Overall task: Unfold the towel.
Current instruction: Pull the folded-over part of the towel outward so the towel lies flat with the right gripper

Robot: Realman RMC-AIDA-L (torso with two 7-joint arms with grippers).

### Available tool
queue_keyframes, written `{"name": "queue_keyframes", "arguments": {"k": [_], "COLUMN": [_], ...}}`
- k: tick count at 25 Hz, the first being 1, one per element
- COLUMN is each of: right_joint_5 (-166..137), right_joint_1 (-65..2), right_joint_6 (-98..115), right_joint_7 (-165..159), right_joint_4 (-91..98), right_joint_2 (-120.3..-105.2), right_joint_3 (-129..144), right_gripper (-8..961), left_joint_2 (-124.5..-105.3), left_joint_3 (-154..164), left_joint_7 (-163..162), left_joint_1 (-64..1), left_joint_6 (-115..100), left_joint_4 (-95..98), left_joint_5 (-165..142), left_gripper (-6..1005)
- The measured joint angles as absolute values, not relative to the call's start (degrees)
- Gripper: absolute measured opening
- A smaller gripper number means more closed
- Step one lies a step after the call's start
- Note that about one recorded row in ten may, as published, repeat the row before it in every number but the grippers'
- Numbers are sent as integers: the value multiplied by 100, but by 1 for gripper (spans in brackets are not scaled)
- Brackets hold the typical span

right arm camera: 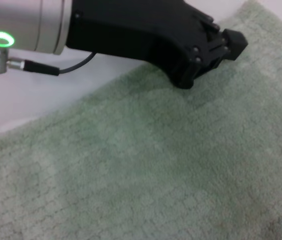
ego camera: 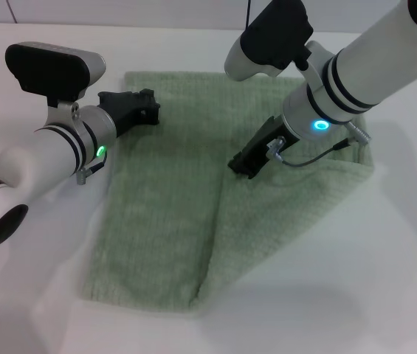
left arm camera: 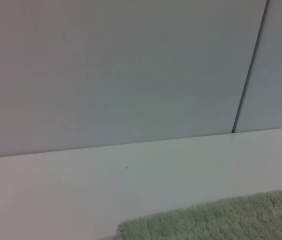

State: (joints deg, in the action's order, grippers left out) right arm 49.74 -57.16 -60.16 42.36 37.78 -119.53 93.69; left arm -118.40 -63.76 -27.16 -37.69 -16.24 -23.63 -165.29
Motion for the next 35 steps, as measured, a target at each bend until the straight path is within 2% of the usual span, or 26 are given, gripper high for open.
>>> {"name": "queue_keyframes", "arguments": {"k": [2, 7, 13, 17, 22, 35], "right_joint_5": [4980, 4976, 4670, 4191, 4147, 4139], "right_joint_1": [-5714, -5595, -4994, -4420, -4078, -3779], "right_joint_6": [-6037, -6234, -7004, -7899, -8661, -9988], "right_joint_7": [4253, 4260, 4324, 4379, 4566, 4600], "right_joint_4": [3782, 4135, 5567, 6983, 7890, 9012], "right_joint_2": [-11953, -11949, -11875, -11881, -11898, -11918], "right_joint_3": [9369, 9370, 9158, 9017, 9012, 9009], "right_gripper": [129, 35, 33, 33, 33, 33], "left_joint_2": [-11840, -11838, -11838, -11834, -11831, -11830], "left_joint_3": [-6375, -6378, -6381, -6381, -6381, -6381], "left_joint_7": [-2716, -2716, -2716, -2716, -2716, -2716], "left_joint_1": [-3769, -3749, -3735, -3735, -3735, -3735], "left_joint_6": [-1624, -1618, -1618, -1620, -1595, -1572], "left_joint_4": [-2364, -2365, -2373, -2389, -2437, -2393], "left_joint_5": [-16528, -16527, -16531, -16533, -16532, -16532], "left_gripper": [25, 26, 27, 28, 29, 31]}}
